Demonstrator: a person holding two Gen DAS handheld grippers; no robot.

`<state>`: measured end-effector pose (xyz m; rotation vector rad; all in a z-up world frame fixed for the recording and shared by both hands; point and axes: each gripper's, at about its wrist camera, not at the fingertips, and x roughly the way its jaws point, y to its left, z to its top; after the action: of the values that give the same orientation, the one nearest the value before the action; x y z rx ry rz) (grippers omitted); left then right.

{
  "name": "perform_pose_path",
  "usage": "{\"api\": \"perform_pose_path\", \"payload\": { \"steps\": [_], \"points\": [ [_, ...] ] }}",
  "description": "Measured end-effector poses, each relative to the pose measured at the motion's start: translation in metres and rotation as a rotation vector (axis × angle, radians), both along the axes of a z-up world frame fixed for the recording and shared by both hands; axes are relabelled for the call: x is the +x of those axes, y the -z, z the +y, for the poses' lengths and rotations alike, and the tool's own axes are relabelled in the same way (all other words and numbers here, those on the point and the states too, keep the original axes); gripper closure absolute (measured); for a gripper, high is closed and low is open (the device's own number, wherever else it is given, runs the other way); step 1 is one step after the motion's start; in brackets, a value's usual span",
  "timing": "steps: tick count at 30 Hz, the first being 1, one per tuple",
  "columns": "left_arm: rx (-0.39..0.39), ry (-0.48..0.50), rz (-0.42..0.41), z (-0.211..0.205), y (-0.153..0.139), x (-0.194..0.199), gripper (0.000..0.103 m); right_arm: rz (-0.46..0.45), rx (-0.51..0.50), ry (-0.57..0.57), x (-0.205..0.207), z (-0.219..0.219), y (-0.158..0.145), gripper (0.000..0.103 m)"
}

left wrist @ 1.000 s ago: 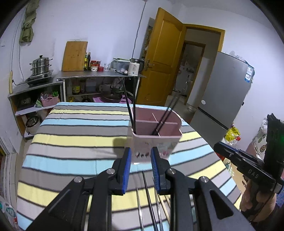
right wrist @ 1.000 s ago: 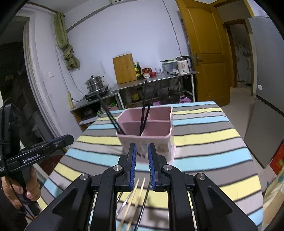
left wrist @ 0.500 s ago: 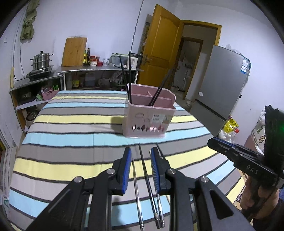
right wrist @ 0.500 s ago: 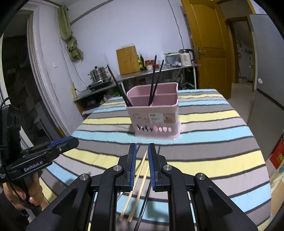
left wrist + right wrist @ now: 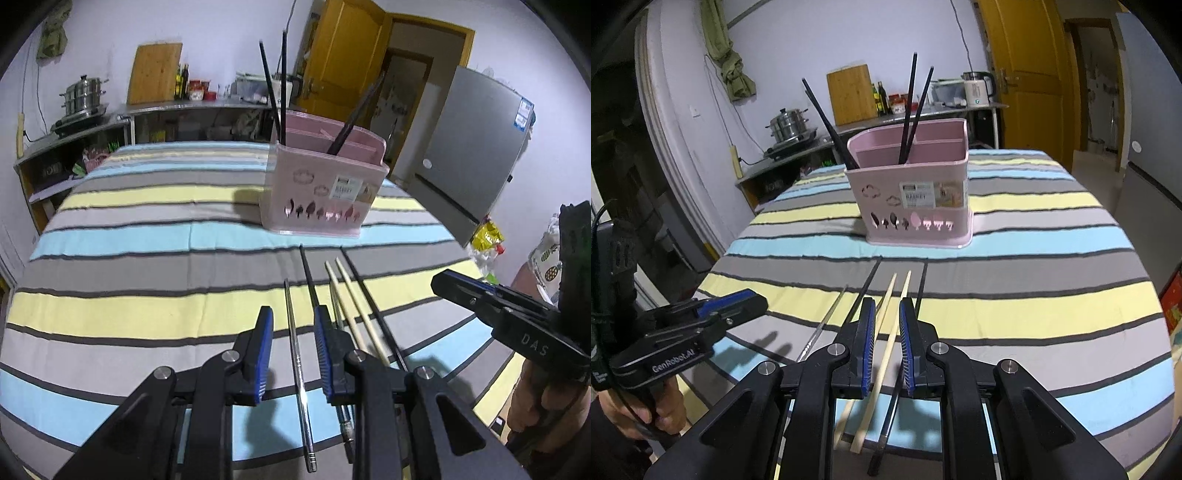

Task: Organize utensils
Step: 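Grasp a metal chopstick with the left gripper while the right gripper grasps a black chopstick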

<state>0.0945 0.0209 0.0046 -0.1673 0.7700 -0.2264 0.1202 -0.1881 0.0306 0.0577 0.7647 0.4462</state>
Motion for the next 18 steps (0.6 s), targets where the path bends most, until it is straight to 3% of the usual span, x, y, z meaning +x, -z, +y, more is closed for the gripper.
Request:
{"api": "perform_pose_path", "payload": {
  "steps": [18],
  "points": [
    [0.065, 0.045, 0.144, -0.022, 0.051, 0.04, 0.081, 0.124, 0.03, -0.047, 0.02, 0.025, 0.035, 0.09]
  ]
}}
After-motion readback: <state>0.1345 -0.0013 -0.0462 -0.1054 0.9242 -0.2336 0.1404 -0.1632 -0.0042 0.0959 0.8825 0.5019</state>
